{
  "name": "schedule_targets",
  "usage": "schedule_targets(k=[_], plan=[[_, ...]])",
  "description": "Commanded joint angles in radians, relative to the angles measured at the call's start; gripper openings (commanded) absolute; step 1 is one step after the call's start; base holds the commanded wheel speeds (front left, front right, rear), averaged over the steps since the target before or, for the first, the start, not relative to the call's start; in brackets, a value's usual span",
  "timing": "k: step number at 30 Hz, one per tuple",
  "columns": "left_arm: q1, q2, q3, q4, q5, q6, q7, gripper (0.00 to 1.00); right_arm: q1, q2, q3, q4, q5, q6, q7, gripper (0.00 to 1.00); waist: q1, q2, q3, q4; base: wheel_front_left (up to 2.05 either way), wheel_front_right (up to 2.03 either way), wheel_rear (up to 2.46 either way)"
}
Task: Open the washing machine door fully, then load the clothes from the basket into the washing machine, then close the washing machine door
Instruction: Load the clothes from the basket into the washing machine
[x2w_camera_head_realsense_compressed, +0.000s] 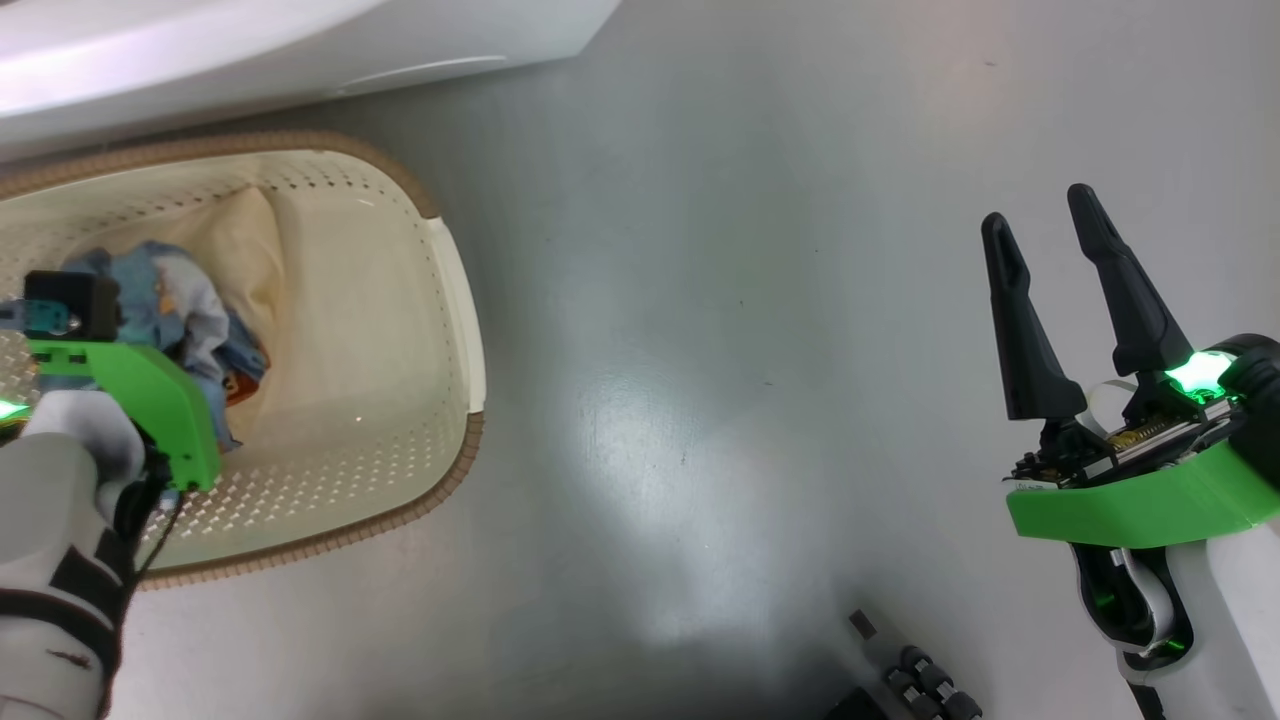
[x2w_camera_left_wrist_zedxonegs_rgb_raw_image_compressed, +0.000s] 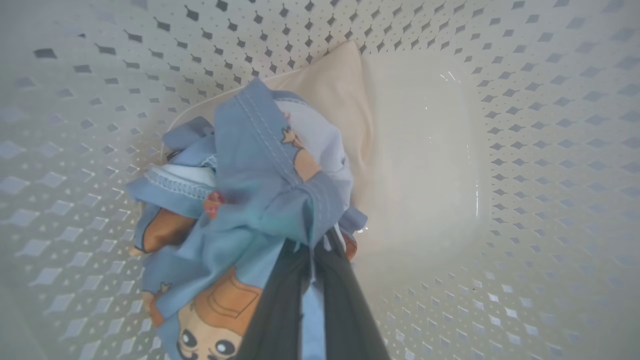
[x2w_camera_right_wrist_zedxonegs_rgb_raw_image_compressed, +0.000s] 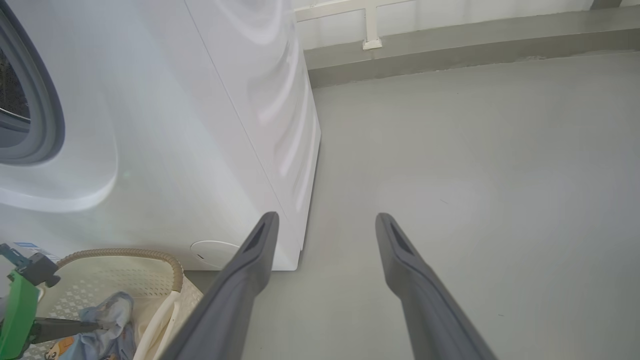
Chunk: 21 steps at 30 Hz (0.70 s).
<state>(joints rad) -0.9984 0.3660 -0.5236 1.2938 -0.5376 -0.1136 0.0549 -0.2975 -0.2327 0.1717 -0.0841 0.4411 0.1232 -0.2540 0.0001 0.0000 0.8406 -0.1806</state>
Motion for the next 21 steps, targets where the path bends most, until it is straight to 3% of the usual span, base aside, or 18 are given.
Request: schedule_targets(k=[1, 11, 21], plan=[[0.021, 0.030, 0.017, -0.003, -0.017, 0.005, -0.014, 0.00, 0.047, -0.012, 0.013, -0.025, -0.002, 0.008, -0.008, 1.00, -0.0001, 0.0000, -0.008, 0.011, 0.00, 0.00, 0.00], [0.068, -0.021, 0.076, -0.003, -0.098, -0.008, -0.188, 0.00, 0.027, 0.006, 0.010, 0.006, 0.012, 0.008, -0.008, 1.00, -0.0001, 0.0000, -0.120, 0.069, 0.00, 0.00, 0.00], [0.184, -0.054, 0.088, -0.052, -0.156, -0.017, -0.311, 0.00, 0.050, -0.002, 0.020, 0.065, 0.034, 0.008, -0.008, 1.00, -0.0001, 0.0000, -0.320, 0.107, 0.00, 0.00, 0.00]])
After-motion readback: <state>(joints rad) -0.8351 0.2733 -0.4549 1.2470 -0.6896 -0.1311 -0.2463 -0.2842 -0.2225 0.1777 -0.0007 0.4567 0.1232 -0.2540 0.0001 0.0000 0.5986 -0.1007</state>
